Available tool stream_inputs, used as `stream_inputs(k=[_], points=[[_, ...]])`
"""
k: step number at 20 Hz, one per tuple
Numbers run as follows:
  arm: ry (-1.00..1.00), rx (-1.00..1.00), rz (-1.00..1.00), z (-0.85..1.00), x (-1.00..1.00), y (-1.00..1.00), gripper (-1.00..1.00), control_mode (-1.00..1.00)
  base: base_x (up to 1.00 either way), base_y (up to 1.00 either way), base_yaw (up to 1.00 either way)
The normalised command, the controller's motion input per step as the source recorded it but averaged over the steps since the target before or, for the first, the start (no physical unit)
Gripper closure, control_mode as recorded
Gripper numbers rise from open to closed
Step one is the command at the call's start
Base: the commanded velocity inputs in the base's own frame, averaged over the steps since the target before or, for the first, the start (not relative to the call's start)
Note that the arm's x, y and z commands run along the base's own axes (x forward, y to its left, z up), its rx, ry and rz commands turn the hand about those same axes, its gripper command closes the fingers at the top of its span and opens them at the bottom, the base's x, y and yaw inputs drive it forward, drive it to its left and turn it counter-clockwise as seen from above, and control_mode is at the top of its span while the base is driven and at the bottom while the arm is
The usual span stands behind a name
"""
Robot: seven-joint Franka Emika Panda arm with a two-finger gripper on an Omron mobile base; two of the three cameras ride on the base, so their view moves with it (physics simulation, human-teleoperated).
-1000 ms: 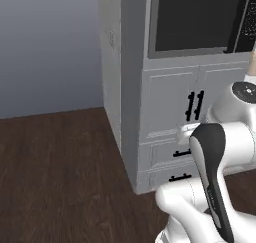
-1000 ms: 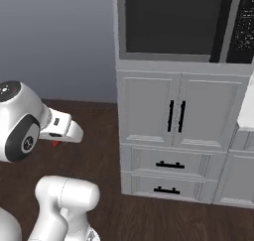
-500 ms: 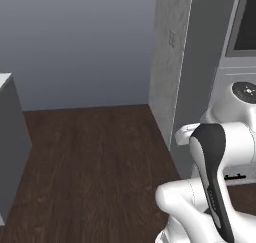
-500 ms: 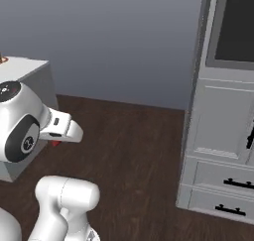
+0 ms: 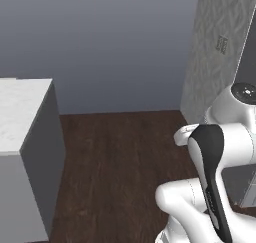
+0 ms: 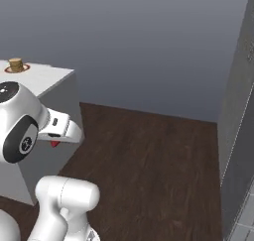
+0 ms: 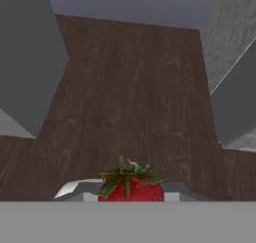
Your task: Take the strawberry from the fridge and place it on top of the pancake, located on the dining counter.
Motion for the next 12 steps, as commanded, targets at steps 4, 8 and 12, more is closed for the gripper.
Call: stream_inputs(k=[4,8,12], points=[[0.00,0.00,0.00,0.00,0.00,0.00,1.00,1.00,0.99,0.54,0.00],[0.00,0.00,0.00,0.00,0.00,0.00,1.00,1.00,1.00,0.50,0.00],[0.00,0.00,0.00,0.00,0.00,0.00,1.00,1.00,1.00,0.40,0.00]])
